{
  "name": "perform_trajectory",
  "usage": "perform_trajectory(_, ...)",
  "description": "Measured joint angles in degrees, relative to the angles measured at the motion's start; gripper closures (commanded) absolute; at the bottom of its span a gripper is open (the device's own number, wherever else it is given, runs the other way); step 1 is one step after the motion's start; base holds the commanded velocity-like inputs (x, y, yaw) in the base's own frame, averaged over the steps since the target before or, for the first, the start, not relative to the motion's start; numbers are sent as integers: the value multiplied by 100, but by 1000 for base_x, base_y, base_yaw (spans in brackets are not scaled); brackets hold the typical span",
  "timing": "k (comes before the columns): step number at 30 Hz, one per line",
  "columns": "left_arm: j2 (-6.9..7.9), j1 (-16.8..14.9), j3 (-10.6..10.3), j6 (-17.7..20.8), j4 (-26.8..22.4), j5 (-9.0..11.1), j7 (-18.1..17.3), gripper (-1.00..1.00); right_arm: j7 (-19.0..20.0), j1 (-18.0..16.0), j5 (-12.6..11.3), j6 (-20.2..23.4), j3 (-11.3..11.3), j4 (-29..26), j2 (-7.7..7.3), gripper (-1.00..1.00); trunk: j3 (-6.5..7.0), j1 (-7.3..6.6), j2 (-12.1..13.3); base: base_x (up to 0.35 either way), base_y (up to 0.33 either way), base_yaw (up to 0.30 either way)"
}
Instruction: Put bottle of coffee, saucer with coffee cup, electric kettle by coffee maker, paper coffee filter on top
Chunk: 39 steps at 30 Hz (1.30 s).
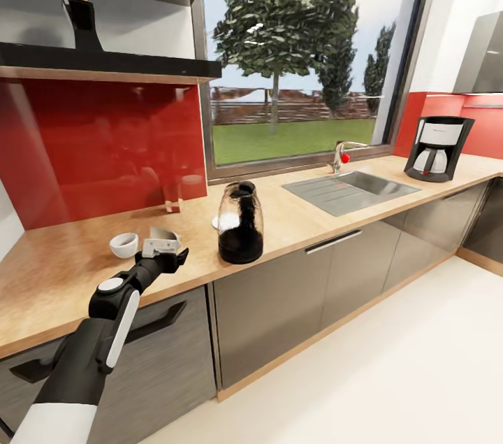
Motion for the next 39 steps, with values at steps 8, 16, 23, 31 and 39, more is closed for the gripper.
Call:
perform_trajectory(8, 0, 0, 2, -1, 8, 0, 0, -100, 2, 0, 0, 0, 0, 2, 0, -100, 0, -1, 0, 64, -6, 0)
perform_trajectory(16, 0, 0, 0, -8, 132, 0, 0, -100, 0, 0, 0, 0, 0, -1, 0, -100, 0, 0, 0, 48, 0, 0)
perform_trajectory(23, 1, 0, 1, -10, 161, 0, 0, -100, 1, 0, 0, 0, 0, 1, 0, -100, 0, 0, 0, 75, 0, 0)
perform_trajectory(31, 0, 0, 2, -9, 166, 0, 1, -100, 0, 0, 0, 0, 0, 3, 0, -100, 0, -1, 0, 50, 22, 0)
perform_trajectory(39, -1, 0, -14, -10, 439, 7, -2, -100, -1, 0, 0, 0, 0, -2, 0, -100, 0, 1, 0, 52, 37, 0)
